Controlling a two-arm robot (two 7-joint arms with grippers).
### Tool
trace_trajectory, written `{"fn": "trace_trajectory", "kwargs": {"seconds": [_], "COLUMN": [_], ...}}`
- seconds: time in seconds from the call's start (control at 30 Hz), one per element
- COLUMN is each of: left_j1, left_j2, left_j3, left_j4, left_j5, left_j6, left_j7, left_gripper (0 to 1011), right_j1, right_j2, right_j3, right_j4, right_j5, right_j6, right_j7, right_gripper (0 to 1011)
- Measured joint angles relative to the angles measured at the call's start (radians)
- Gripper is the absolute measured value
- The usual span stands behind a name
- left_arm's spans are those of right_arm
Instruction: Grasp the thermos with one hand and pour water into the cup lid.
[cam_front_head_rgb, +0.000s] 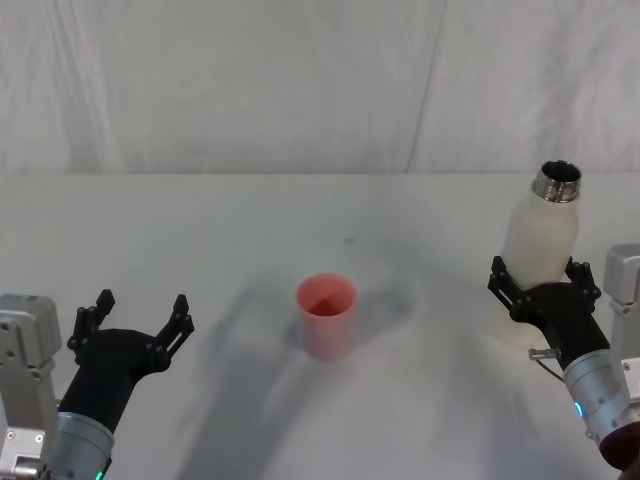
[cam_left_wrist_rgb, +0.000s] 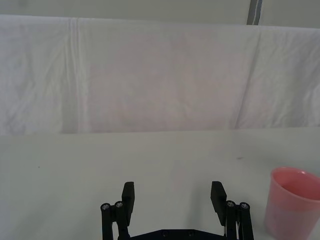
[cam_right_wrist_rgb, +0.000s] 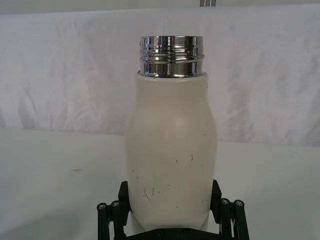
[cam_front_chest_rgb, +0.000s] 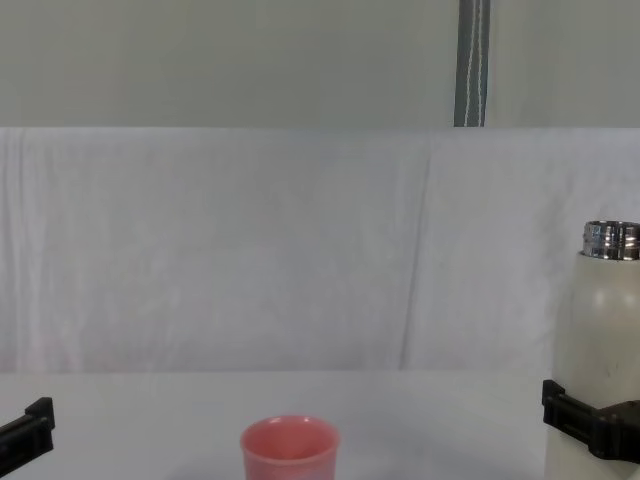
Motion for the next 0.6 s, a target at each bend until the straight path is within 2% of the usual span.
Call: {"fn": "trace_trajectory", "kwargs": {"seconds": [0.6], "left_j1": [0.000], "left_j2": [0.000], "left_j3": [0.000], "left_j4": [0.000], "left_j5": [0.000], "left_j6": [0.000], "left_j7": [0.000], "left_gripper": [1001], "right_j1": [0.000], "right_j2": [0.000], "right_j3": [0.000], "right_j4": [0.000], "right_j5": [0.000], "right_j6": [0.000], "right_j7": [0.000], "right_gripper": [950]}}
